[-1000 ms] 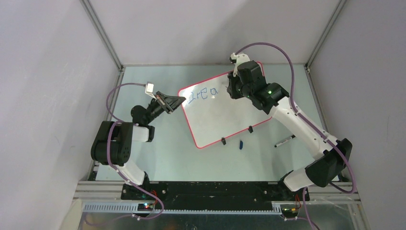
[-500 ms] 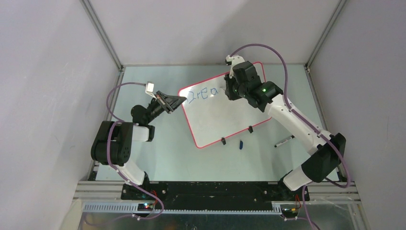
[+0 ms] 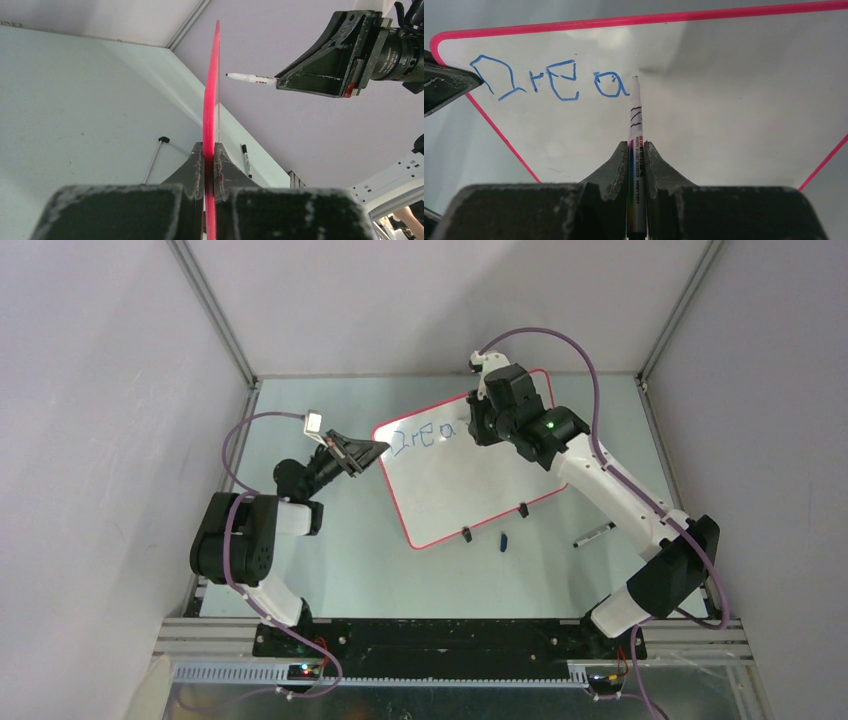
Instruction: Write a sentence on the whiteboard
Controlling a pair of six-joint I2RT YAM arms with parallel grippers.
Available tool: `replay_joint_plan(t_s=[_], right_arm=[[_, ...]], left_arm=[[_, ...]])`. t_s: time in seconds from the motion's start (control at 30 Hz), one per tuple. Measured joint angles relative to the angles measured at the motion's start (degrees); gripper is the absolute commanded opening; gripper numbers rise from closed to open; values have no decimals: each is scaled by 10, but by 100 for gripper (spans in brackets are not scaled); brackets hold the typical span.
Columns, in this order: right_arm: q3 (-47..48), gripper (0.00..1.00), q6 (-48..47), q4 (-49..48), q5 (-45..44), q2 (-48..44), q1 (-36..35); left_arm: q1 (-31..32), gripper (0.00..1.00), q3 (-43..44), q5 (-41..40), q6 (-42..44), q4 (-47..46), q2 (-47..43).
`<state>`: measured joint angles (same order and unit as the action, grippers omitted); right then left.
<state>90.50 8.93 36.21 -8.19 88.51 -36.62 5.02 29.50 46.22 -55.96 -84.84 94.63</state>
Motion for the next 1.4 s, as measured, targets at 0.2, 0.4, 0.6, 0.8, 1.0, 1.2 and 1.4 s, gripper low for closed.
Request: replay_joint_plan(t_s=[0.2, 0.4, 0.6, 0.8, 1.0, 1.2, 1.4], right_arm=[[6, 0, 0, 1, -5, 5, 0], [8, 0, 0, 2, -8, 12, 1], [8, 0, 0, 2, -11, 15, 5], [8, 0, 1, 2, -13, 18, 8], [10, 0, 1, 2, -14, 21, 9], [13, 0, 2, 4, -14, 23, 9], [13, 0, 3, 13, -14, 23, 9]], left_arm=[[0, 0, 0, 0, 0, 0, 0], [0, 0, 0, 0, 0, 0, 0], [0, 0, 0, 0, 0, 0, 0], [0, 0, 0, 0, 0, 0, 0], [0, 0, 0, 0, 0, 0, 0], [0, 0, 0, 0, 0, 0, 0], [0, 0, 0, 0, 0, 0, 0]])
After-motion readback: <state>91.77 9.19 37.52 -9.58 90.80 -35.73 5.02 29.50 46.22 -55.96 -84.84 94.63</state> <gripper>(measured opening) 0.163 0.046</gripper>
